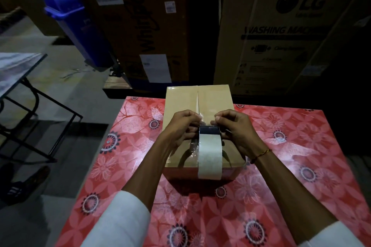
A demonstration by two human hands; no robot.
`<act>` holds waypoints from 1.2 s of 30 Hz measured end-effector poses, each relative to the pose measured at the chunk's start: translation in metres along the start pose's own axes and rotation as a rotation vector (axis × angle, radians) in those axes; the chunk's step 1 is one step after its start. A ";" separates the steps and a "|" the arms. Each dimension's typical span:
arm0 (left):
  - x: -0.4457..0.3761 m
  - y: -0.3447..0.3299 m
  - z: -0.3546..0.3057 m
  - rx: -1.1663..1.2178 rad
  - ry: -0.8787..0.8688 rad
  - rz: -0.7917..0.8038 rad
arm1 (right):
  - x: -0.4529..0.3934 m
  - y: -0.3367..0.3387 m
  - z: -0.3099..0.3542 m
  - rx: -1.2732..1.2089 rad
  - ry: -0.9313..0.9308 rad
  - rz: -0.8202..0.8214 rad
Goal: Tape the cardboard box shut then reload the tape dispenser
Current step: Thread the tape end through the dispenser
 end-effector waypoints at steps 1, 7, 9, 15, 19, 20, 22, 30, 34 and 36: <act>0.000 0.002 -0.002 0.002 0.008 0.029 | -0.001 0.000 0.000 0.004 0.001 0.004; 0.001 0.009 -0.010 -0.013 0.065 0.128 | -0.008 0.004 0.005 -0.003 -0.027 0.112; 0.001 0.010 -0.013 -0.014 0.082 0.171 | -0.010 0.006 0.007 -0.011 -0.034 0.147; -0.003 0.015 -0.016 -0.057 0.106 0.224 | -0.016 0.008 0.009 -0.030 -0.046 0.227; -0.005 0.017 -0.017 -0.058 0.106 0.242 | -0.018 0.009 0.011 -0.022 -0.033 0.279; -0.005 0.017 -0.016 -0.054 0.106 0.244 | -0.019 0.009 0.011 -0.016 -0.033 0.284; -0.006 0.017 -0.016 -0.034 0.111 0.244 | -0.020 0.010 0.011 -0.018 -0.041 0.290; -0.006 0.015 -0.015 -0.015 0.137 0.280 | -0.018 0.011 0.011 0.003 0.014 0.302; -0.005 0.015 -0.016 -0.101 0.140 0.252 | -0.017 0.007 0.011 0.004 0.038 0.275; -0.005 0.014 -0.015 -0.114 0.131 0.232 | -0.016 0.007 0.010 0.006 0.039 0.265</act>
Point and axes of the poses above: each hand's wrist, its own x-axis away from the middle knuckle, its own y-axis out of the back of the hand, z = x × y, the point moved 1 cm from there along -x, towards the middle knuckle, and after that the axes turned 7 degrees about y, right-handed, at the moved point
